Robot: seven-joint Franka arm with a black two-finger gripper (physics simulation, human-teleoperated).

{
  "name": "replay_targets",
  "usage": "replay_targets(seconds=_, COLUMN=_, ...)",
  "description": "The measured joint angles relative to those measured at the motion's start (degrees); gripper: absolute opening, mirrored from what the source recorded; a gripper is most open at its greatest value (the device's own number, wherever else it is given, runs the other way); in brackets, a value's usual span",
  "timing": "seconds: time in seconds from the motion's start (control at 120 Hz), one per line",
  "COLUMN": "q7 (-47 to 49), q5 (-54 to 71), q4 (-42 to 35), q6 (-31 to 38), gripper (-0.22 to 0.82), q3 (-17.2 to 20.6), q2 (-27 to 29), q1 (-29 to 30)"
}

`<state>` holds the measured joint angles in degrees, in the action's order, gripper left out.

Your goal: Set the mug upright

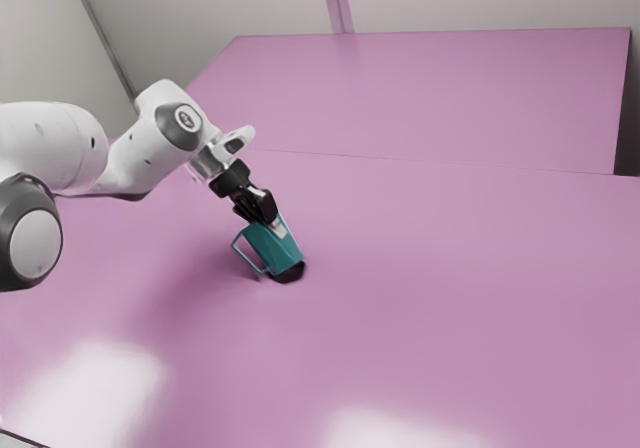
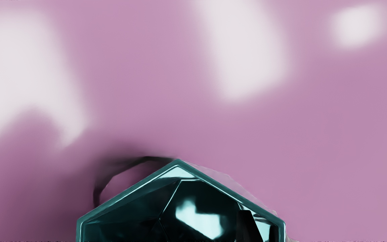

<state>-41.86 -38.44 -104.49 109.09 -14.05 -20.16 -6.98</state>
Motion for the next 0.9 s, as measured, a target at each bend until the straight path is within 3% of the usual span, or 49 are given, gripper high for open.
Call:
replay_targets(seconds=0.233, q7=3.82, q5=13.55, q4=-0.74, q6=3.19, gripper=-0.18, q3=-0.02, q2=3.61, q1=-3.34)
replay_targets(seconds=0.567, q7=11.36, q5=32.54, q4=-10.35, q6=6.68, gripper=-0.18, q3=0.01, q2=11.55, q1=-7.01)
replay_targets(seconds=0.9, q7=18.28, q5=45.98, q4=-11.37, q6=10.15, gripper=-0.18, q3=0.31, q2=11.79, q1=-9.27)
